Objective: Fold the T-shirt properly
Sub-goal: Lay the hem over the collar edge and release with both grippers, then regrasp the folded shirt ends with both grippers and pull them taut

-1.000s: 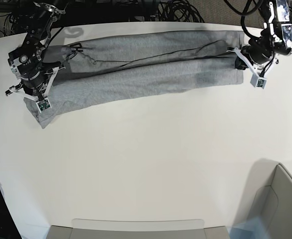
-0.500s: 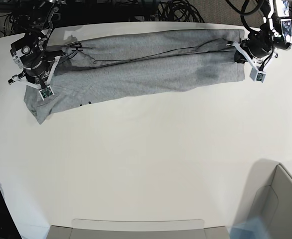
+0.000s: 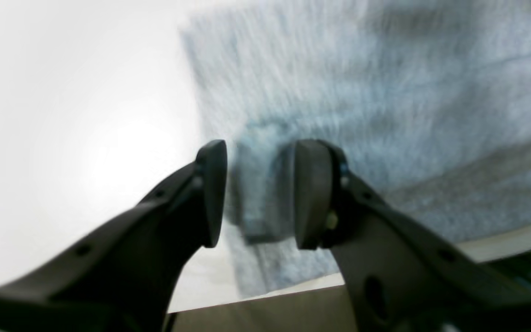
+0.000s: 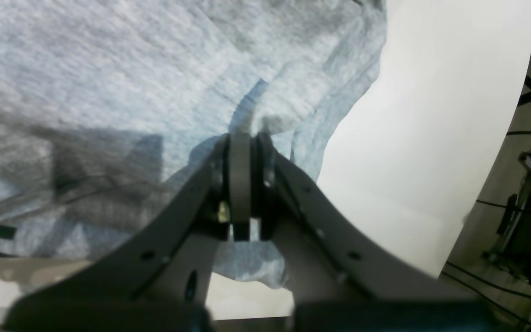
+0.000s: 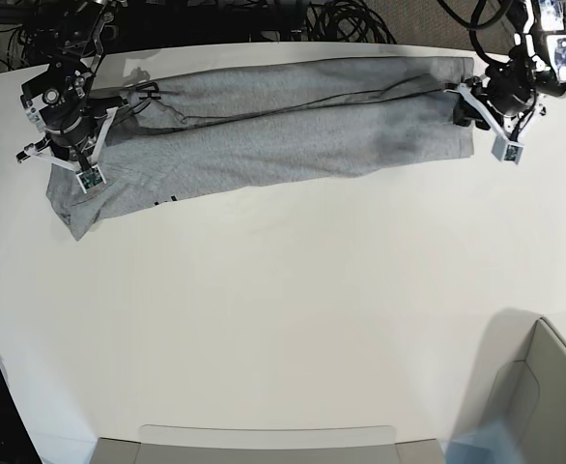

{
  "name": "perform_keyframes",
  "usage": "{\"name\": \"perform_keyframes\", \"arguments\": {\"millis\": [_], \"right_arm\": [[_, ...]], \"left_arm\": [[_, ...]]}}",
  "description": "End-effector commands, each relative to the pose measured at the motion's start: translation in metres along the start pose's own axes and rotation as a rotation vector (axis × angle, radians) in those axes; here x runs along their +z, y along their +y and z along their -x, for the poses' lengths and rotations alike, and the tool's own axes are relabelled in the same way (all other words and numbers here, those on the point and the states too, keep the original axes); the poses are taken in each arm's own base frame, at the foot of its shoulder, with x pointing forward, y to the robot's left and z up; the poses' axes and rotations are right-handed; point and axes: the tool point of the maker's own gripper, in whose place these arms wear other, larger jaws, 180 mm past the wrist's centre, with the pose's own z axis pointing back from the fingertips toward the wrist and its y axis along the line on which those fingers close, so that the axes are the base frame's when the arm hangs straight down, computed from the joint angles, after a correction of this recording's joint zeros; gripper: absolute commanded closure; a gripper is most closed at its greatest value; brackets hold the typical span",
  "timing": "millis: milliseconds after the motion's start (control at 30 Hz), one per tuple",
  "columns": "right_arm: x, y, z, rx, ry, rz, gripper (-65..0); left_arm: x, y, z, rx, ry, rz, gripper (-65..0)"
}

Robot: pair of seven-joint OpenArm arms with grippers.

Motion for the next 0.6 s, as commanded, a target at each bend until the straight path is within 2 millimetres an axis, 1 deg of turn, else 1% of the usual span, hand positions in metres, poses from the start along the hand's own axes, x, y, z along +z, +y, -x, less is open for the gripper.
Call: {"name": "perform_keyframes", "arguments": {"millis": [0, 100, 167, 233, 300, 333, 500, 567], "right_arm": [[0.003, -0.008, -0.007, 0.020, -0.020, 0.019, 0.0], [-0.004, -0.006, -0.001, 0.019, 0.001, 0.002, 0.0], [-0.009, -0.004, 0.002, 0.016, 0.013, -0.012, 0.0], [-0.011, -0.002, 0.005, 0.014, 0.024, -0.021, 0.0], [-0.011, -0.002, 0.004, 0.013, 0.022, -0.021, 0.0], [-0.011, -0.001, 0.004, 0.012, 0.022, -0.022, 0.0], [-0.011, -0.002, 0.005, 0.014, 0.024, -0.021, 0.0], [-0.012, -0.001, 0.004, 0.016, 0.022, -0.023, 0.0]], "left_arm": [[0.006, 0.006, -0.005, 0.004, -0.020, -0.017, -26.2], [0.011, 0.017, 0.004, 0.024, 0.029, -0.045, -27.7], [0.011, 0.016, 0.002, 0.014, 0.034, -0.041, -29.3], [0.011, 0.013, -0.001, -0.051, 0.031, -0.016, -30.3], [0.012, 0.009, -0.001, -0.142, 0.029, 0.016, -30.3], [0.013, 0.010, 0.000, -0.152, 0.027, 0.018, -30.3], [0.033, 0.045, 0.015, -0.080, 0.054, -0.074, -30.3], [0.040, 0.057, 0.011, -0.053, 0.056, -0.114, -30.3]]}}
